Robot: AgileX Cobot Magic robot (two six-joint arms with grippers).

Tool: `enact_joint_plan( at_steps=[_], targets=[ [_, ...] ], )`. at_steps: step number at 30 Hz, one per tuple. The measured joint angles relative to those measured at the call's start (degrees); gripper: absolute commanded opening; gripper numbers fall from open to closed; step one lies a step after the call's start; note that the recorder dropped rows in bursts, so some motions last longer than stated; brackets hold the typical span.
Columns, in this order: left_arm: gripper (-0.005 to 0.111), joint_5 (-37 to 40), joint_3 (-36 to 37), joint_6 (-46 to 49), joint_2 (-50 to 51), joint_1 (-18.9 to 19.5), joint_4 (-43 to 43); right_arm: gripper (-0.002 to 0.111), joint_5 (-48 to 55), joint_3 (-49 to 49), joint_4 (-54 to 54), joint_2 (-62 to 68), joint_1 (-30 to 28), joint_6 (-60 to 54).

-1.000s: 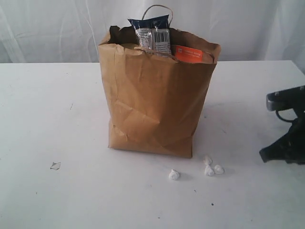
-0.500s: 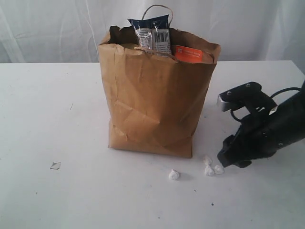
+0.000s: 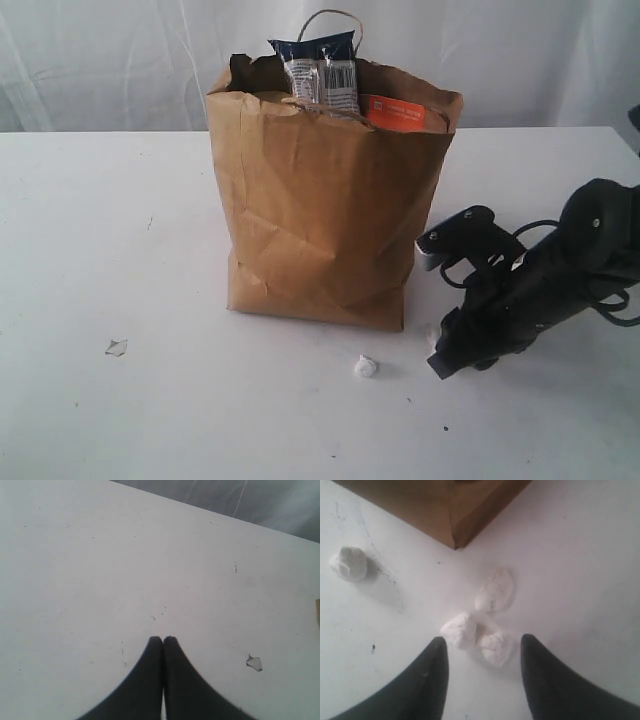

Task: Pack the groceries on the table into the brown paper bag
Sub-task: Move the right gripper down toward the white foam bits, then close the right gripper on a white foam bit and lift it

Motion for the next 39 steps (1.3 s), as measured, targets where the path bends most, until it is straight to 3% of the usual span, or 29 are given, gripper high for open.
enact_joint_plan(
  at_steps=[5, 13, 17, 35, 37, 39],
  targets=[
    [0.000, 0.0, 0.0, 0.0, 0.0, 0.0, 0.0, 0.040, -0.1, 0.0, 0.0, 2.3, 0.0, 0.0],
    [0.000, 0.0, 0.0, 0.0, 0.0, 0.0, 0.0, 0.012, -0.5, 0.0, 0.1, 3.0, 0.0, -0.1],
    [0.000, 0.0, 0.0, 0.0, 0.0, 0.0, 0.0, 0.007, -0.5, 0.0, 0.1, 3.0, 0.0, -0.1],
    [0.000, 0.0, 0.0, 0.0, 0.0, 0.0, 0.0, 0.007, 12.7, 0.0, 0.1, -12.5, 0.0, 2.0],
    [0.000, 0.0, 0.0, 0.0, 0.0, 0.0, 0.0, 0.011, 11.5, 0.0, 0.1, -13.8, 0.0, 2.1],
    [0.000, 0.0, 0.0, 0.0, 0.0, 0.0, 0.0, 0.023, 9.6, 0.0, 0.1, -13.8, 0.0, 2.2]
  ],
)
